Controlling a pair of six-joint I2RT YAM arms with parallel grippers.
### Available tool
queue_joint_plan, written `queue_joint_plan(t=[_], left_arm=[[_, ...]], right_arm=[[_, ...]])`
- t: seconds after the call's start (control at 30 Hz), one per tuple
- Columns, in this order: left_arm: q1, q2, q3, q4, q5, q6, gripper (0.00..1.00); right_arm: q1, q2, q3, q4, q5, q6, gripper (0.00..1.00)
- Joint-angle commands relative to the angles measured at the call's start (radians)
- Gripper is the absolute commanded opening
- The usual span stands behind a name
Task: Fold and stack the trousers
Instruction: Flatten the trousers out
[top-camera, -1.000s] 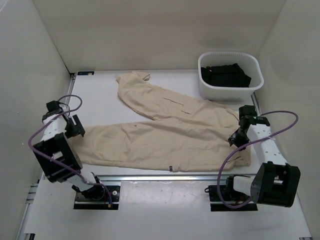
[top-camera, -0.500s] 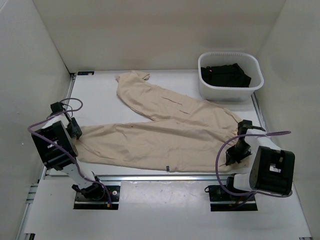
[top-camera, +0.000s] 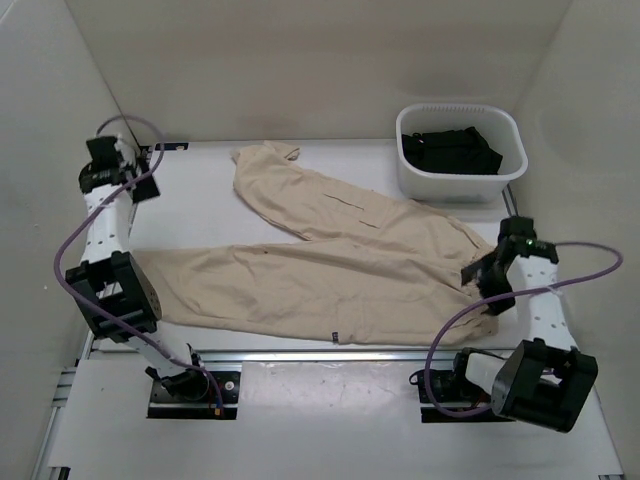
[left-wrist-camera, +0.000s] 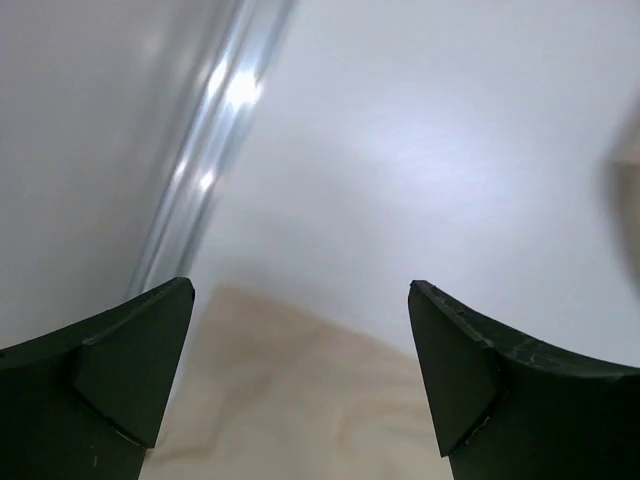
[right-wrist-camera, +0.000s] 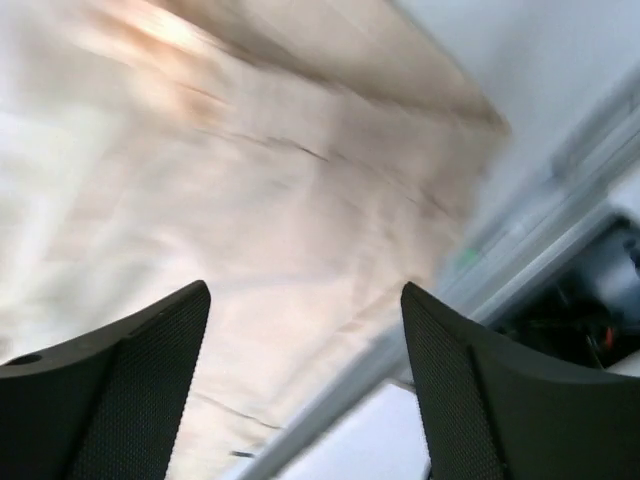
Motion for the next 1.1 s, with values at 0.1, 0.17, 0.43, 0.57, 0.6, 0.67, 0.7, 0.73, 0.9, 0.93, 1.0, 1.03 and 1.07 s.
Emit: queue_joint_plan(t=[0.1,0.17,0.43,0.57,0.6,0.67,0.7,0.73,0.9,0.93,1.0,1.03,1.07], left_arm=[[-0.304,0.177,0.228,-0.024,0.207,0.0,1.0],[-0.375,0.355,0.38,-0.024,0.16,0.0,1.0],[-0.447,0.745,0.732,-0.014,0.159,0.0,1.0],[-0.472,0.776,0.648,0.018,0.074,0.0,1.0],[-0.481,0.761,0.558,0.06,0.011,0.0,0.96],[-0.481,0.719,0.446,0.11,-0.046,0.0,0.74],[-0.469,0.675,0.396,0.12,-0.063,0.0,0.68],[-0.469,0.647,0.294,0.121,-0.072,0.0,0.62],[-0.441,0.372,-0.105,0.121,0.007,0.0,0.51],[-0.452,0.268,-0.223,0.121,0.035,0.0,0.59],[-0.466,0.169,-0.306,0.111,0.046,0.0,0.74],[-0.466,0.09,-0.326,0.101,0.073,0.0,0.89],[-0.466,0.057,-0.317,0.101,0.073,0.0,0.93]], right_arm=[[0.008,0.201,0.387,0.014,0.085,-0.088,0.86],[0.008,0.331,0.518,0.039,0.094,-0.103,0.86],[0.008,0.73,0.733,0.103,0.1,-0.103,0.86],[-0.01,0.829,0.669,0.115,0.126,-0.04,0.86],[-0.01,0.847,0.644,0.128,0.126,-0.025,0.84],[-0.01,0.859,0.598,0.157,0.084,-0.002,0.71],[-0.01,0.859,0.556,0.166,0.068,0.01,0.68],[-0.01,0.859,0.535,0.178,0.058,0.01,0.63],[-0.01,0.834,0.44,0.188,0.057,-0.002,0.21],[-0.01,0.821,0.44,0.188,0.073,-0.011,0.17],[-0.01,0.809,0.429,0.178,0.082,-0.055,0.15],[-0.01,0.809,0.429,0.178,0.082,-0.072,0.17],[-0.01,0.797,0.457,0.168,0.082,-0.091,0.2]])
